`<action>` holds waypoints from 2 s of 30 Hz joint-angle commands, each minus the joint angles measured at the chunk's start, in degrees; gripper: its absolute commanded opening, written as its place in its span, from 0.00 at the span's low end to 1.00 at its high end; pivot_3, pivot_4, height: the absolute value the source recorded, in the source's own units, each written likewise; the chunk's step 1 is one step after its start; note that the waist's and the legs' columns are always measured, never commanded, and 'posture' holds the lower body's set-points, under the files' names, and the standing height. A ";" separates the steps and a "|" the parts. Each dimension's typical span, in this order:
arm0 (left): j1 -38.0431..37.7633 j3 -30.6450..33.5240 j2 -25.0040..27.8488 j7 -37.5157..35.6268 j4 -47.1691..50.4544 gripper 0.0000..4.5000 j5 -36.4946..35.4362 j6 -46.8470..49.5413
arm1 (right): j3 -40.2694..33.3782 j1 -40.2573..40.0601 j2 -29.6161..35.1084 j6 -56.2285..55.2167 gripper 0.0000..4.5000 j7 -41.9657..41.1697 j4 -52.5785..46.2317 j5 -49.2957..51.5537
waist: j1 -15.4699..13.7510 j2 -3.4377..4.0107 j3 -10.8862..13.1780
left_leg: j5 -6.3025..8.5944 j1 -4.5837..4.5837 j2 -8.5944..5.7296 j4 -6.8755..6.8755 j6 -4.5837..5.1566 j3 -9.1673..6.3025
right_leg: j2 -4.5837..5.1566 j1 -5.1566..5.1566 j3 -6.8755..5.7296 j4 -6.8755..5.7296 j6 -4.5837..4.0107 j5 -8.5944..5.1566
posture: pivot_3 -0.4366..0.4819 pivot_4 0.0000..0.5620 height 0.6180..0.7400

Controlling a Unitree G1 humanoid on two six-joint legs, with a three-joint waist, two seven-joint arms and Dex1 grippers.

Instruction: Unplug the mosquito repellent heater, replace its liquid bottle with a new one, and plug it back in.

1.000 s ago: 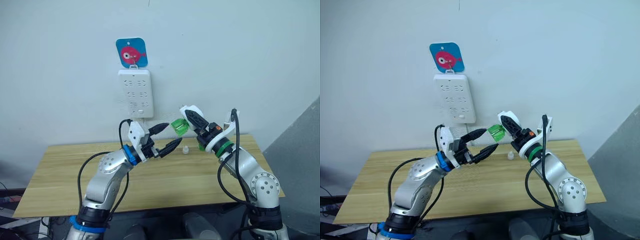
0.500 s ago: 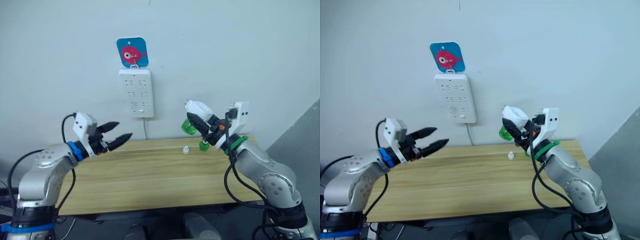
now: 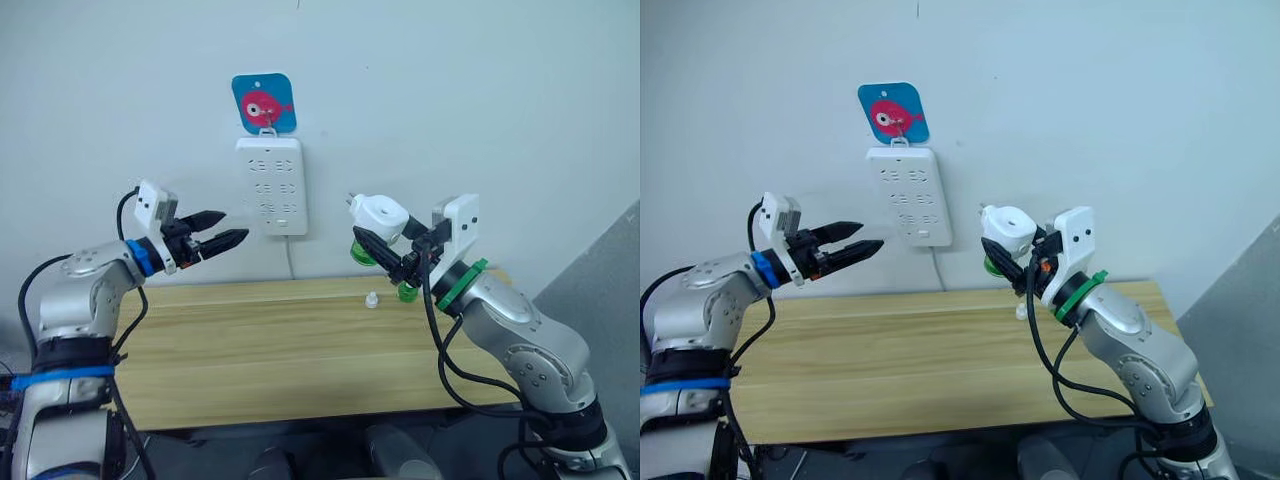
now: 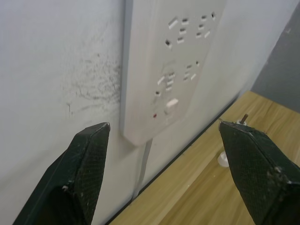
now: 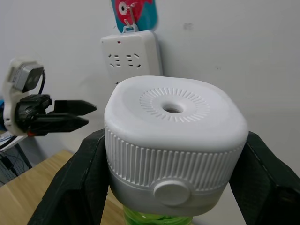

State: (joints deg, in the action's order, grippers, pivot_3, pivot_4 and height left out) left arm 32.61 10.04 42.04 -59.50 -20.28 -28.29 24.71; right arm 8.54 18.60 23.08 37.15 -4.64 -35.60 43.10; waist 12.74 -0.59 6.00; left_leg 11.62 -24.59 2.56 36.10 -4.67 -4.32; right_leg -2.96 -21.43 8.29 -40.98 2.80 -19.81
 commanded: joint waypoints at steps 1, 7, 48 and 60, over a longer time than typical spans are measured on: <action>3.81 -0.66 -1.06 -0.77 -1.95 0.86 0.80 -0.57 | -1.13 0.10 -0.56 0.27 0.69 -0.96 -3.57 -0.75 | -0.01 0.00 0.00 | 0.00 0.00 -0.01 0.00 0.00 0.00 | 0.01 0.01 0.00 0.00 0.00 0.00 | 0.23 0.12 1.00; 7.77 -2.18 -3.20 -1.70 -6.71 0.86 3.55 -4.33 | -1.45 -0.19 -1.29 1.64 0.69 -1.75 -4.35 -1.63 | 0.20 0.00 0.00 | 0.00 0.01 0.00 0.01 0.00 0.00 | 0.01 0.01 0.00 -0.02 0.00 0.00 | 0.22 0.13 1.00; 15.61 -3.05 -7.65 -8.10 -15.19 0.29 7.08 -6.11 | 7.06 11.98 -9.27 15.46 0.69 -3.49 4.05 -10.88 | 1.84 0.00 0.00 | -0.02 -0.01 -0.03 0.10 -0.02 -0.17 | 0.02 0.07 -0.13 -0.10 0.00 0.01 | 0.19 0.13 1.00; 14.23 -2.43 -7.30 -7.90 -12.00 0.29 6.69 -3.09 | 8.26 21.84 -19.32 11.51 0.69 0.41 22.05 -24.13 | 1.86 0.00 0.00 | -0.05 -0.03 -0.08 0.07 -0.04 -0.35 | 0.10 0.07 -0.38 -0.17 -0.25 0.15 | 0.22 0.13 1.00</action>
State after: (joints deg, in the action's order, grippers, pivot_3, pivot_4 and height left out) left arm 46.36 6.06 34.15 -67.91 -34.30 -20.31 21.39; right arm 17.05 38.32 4.41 51.04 -4.18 -13.07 20.81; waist 14.60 -0.59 6.00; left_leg 11.57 -24.62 2.48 36.17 -4.71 -4.68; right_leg -2.85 -21.36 7.90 -41.15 2.54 -19.65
